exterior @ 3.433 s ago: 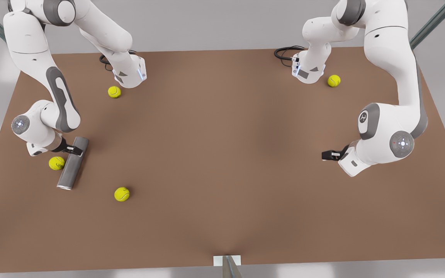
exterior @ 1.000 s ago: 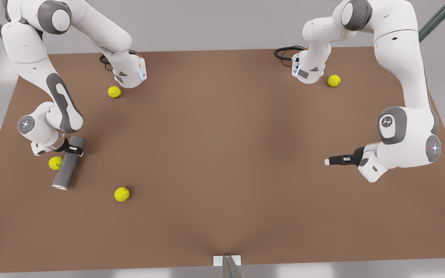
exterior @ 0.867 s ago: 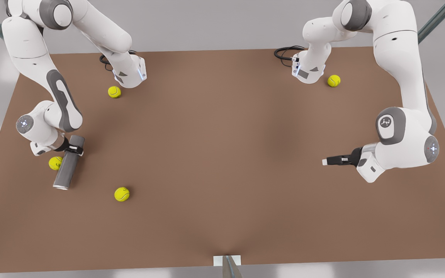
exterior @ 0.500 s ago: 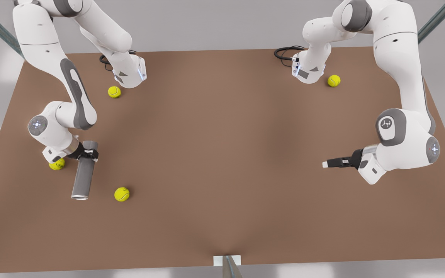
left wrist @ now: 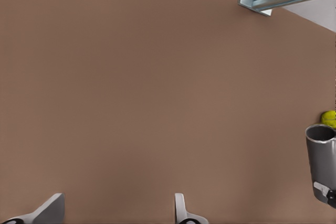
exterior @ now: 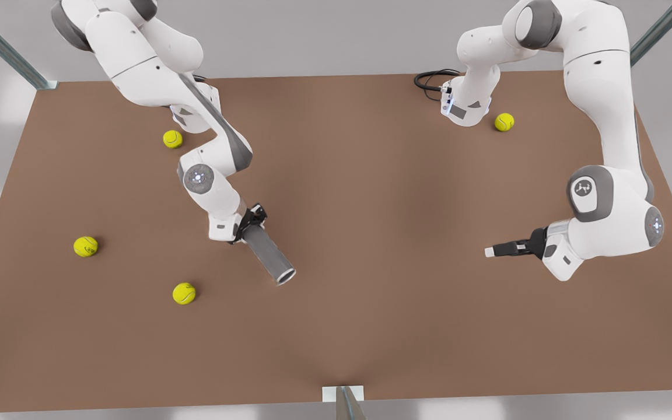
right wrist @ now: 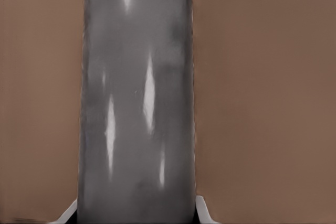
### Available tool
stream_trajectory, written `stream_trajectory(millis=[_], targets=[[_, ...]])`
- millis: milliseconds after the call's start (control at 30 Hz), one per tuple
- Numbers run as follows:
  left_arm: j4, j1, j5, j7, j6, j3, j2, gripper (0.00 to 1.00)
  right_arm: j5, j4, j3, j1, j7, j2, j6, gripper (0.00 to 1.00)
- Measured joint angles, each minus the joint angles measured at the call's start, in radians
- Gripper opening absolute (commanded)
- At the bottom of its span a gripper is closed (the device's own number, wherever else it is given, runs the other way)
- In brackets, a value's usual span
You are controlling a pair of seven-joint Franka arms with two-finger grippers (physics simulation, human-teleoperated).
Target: Put the tennis tube upright
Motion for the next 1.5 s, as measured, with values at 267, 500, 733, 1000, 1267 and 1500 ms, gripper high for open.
stream_trajectory(millis=[267, 500, 733, 1000, 1267, 1500], targets=[[-0.001, 0.003, -0.078, 0.002, 0.001, 0.001, 0.023, 0.99, -0.28, 0.294, -0.013, 0.329, -0.249, 0.289, 0.092, 0.78], [-0.008, -0.004, -0.101, -0.001, -0.001, -0.014, 0.029, 0.99, -0.295, 0.468, -0.162, 0.501, -0.239, 0.405, 0.076, 1.0], [-0.1, -0.084, -0.326, -0.039, 0.087, -0.061, 0.024, 0.99, -0.224, 0.234, 0.199, -0.019, -0.121, -0.006, -0.169, 1.0], [-0.346, -0.055, -0.594, 0.256, 0.202, -0.119, 0.008, 0.99, -0.111, 0.733, 0.007, -0.331, 0.151, -0.174, -1.047, 1.0], [-0.375, -0.101, -0.772, 0.351, 0.317, -0.135, 0.064, 0.99, 0.014, 0.675, -0.633, 0.157, 0.057, -0.33, -1.011, 1.0], [-0.41, -0.096, -0.804, 0.406, 0.299, -0.16, 0.083, 0.99, 0.017, 0.683, -0.63, 0.075, 0.069, -0.318, -1.004, 1.0]])
